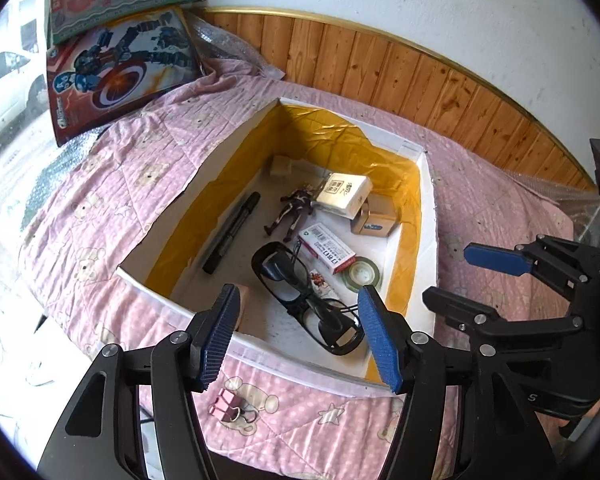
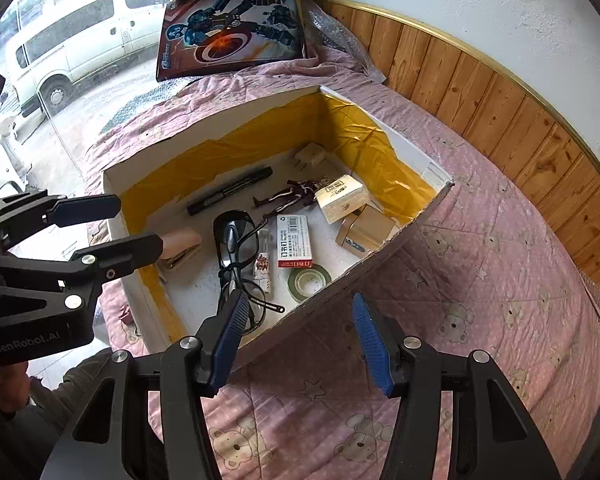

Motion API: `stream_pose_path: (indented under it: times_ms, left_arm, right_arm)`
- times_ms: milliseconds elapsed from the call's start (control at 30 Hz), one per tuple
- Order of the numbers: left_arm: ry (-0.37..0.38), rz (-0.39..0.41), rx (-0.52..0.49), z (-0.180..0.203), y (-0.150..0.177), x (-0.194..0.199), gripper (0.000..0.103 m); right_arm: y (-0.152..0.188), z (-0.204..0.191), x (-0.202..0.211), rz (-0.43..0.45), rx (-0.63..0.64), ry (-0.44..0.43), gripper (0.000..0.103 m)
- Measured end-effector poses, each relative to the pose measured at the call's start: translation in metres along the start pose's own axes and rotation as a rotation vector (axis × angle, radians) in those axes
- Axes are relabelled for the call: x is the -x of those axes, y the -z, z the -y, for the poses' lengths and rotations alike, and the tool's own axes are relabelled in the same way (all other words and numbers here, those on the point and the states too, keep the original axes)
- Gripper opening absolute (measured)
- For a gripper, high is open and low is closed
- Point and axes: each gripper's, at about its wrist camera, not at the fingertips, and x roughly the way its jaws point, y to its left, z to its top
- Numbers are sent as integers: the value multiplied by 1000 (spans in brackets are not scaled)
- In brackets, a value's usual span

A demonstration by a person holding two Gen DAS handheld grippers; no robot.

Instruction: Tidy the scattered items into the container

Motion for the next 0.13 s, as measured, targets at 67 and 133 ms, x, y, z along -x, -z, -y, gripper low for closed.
stream_pose_path:
  times_ms: [67,133]
  left_arm:
    - [-10,12,-1,0,2,4,64]
    - [-11,13,-3,0,2,7,64]
  right_arm:
    - [3,-5,-1,-4,8,3,56]
    - [4,-9,0,-6,16,4,56]
